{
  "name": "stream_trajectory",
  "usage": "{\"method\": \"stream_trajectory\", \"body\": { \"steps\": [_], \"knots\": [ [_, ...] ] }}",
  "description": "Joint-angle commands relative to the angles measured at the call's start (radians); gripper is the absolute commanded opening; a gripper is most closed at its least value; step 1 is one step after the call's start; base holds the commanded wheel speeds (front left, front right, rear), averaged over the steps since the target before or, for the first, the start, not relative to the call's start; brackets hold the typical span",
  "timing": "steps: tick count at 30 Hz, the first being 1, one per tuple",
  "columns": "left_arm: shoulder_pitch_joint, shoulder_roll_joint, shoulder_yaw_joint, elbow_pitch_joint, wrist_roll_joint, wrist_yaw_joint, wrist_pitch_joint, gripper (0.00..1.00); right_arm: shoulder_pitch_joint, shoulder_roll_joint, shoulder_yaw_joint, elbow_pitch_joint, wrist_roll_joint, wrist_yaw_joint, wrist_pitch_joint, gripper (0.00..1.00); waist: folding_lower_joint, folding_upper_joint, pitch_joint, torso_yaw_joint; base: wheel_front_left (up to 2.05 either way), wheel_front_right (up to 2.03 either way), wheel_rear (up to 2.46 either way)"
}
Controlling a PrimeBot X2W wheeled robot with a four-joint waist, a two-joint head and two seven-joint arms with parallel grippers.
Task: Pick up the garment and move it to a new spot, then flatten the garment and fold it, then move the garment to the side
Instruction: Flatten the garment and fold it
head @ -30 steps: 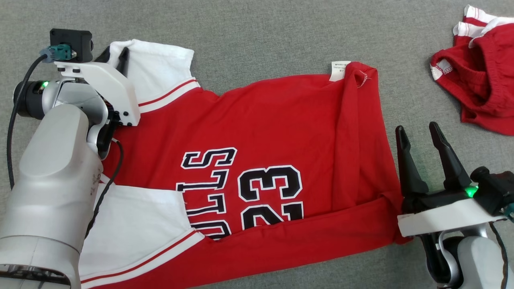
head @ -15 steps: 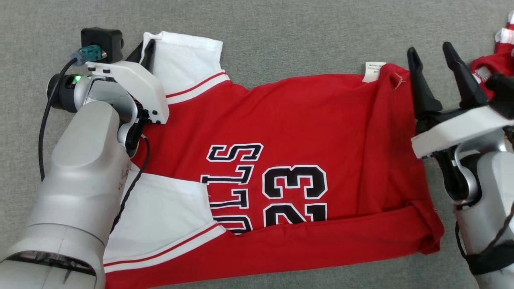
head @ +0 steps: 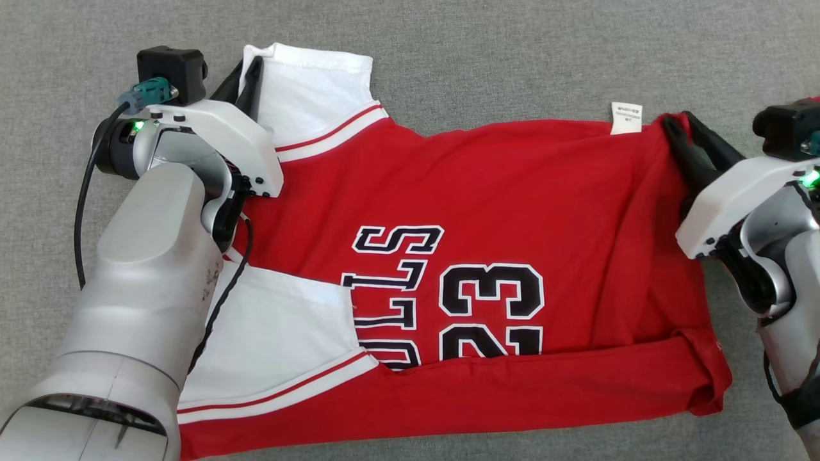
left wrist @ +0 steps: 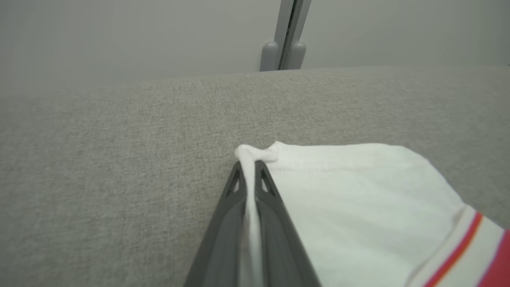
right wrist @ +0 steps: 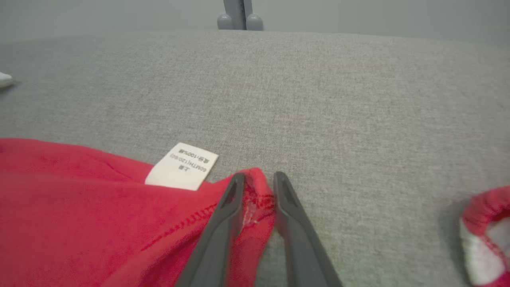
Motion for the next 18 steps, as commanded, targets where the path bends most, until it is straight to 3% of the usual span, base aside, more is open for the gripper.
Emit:
{"method": "stream_trajectory", "body": {
  "steps": [1,2,12,16,18],
  "knots": [
    [-0.004,0.004,-0.001,0.010,-0.006,-0.003,-0.011,0.00,0.027,-0.013,-0.008,-0.003,0.003,-0.001,0.012,0.11,0.0000,0.0000,-0.002,0.002,0.00,0.00,0.00],
    [-0.003,0.003,-0.001,0.013,-0.008,-0.003,-0.017,0.00,0.035,-0.014,-0.016,-0.008,0.014,-0.001,0.017,0.00,0.0000,0.0000,-0.003,0.003,0.00,0.00,0.00],
    [0.017,0.035,0.018,-0.043,-0.030,-0.008,-0.094,0.00,0.076,0.015,-0.105,-0.103,0.066,-0.001,-0.102,0.00,0.0000,0.0000,-0.035,0.008,0.00,0.00,0.00],
    [0.049,0.059,0.051,-0.151,-0.030,0.008,-0.102,0.00,0.094,0.029,-0.145,-0.125,0.104,-0.001,-0.141,0.00,0.0000,0.0000,-0.060,0.012,0.00,0.00,0.00],
    [0.110,0.077,0.088,-0.282,-0.023,0.023,-0.102,0.00,0.115,0.038,-0.166,-0.134,0.125,-0.001,-0.148,0.00,0.0000,0.0000,-0.078,0.015,0.00,0.00,0.00]
  ]
}}
